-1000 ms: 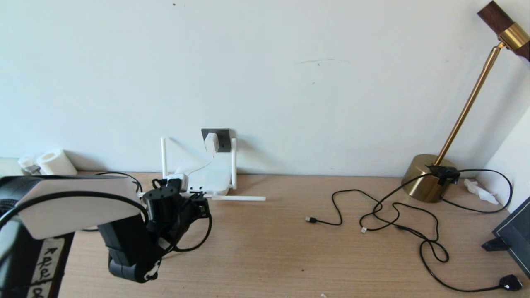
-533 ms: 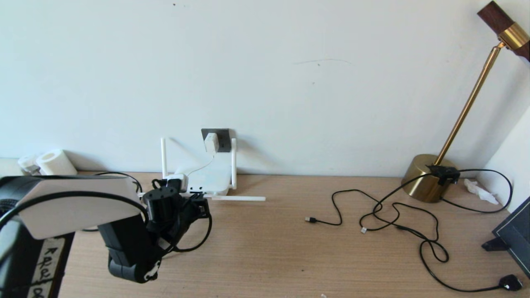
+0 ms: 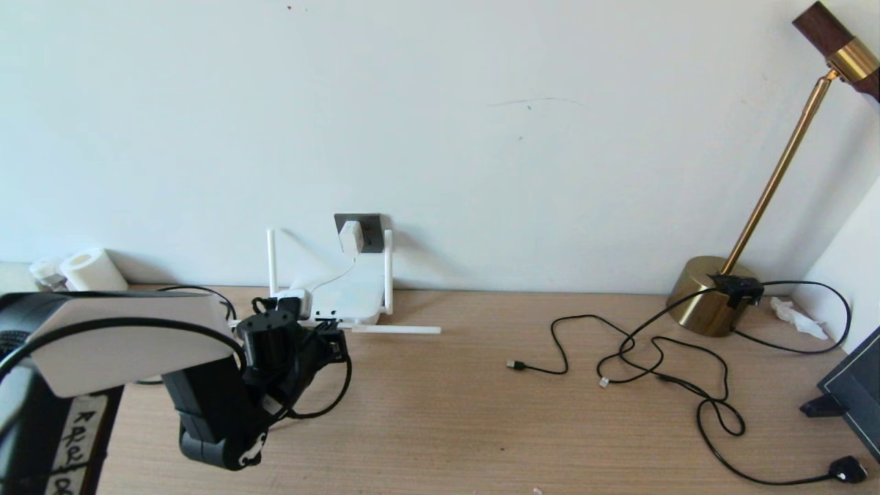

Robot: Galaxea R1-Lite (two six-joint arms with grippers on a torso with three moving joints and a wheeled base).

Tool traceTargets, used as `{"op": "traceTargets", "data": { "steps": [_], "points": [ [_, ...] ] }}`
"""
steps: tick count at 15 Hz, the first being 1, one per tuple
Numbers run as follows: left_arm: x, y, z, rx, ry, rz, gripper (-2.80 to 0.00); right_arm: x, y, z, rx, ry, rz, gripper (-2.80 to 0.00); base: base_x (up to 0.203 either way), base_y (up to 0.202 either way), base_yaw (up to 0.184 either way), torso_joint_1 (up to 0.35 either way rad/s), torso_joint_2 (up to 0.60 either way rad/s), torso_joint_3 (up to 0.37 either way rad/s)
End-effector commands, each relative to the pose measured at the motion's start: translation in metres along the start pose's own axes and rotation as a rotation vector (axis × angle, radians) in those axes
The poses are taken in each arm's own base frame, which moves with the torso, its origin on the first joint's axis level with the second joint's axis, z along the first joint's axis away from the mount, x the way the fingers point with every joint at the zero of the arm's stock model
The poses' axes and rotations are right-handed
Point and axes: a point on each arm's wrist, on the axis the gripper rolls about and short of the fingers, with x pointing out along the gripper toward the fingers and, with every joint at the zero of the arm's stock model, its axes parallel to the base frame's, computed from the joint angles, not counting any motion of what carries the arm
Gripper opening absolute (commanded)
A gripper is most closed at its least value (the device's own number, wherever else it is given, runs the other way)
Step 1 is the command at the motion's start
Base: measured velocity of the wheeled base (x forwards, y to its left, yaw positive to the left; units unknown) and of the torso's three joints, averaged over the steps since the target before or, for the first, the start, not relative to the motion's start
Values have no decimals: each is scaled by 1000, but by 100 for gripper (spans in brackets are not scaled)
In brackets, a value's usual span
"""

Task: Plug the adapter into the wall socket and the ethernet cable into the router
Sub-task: Align cable and router interface

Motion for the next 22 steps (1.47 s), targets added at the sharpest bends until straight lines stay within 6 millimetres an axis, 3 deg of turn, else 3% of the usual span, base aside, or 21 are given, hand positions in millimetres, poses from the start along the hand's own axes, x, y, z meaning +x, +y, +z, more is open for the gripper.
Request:
{"op": "traceTargets", "data": {
  "steps": [1, 22],
  "points": [
    [1, 0, 1, -2, -8, 1, -280, 0, 0, 0, 0, 0, 0, -280, 0, 0, 0, 0, 0, 0],
    [2, 0, -6, 2, 12, 0, -280, 0, 0, 0, 0, 0, 0, -280, 0, 0, 0, 0, 0, 0]
  ]
}}
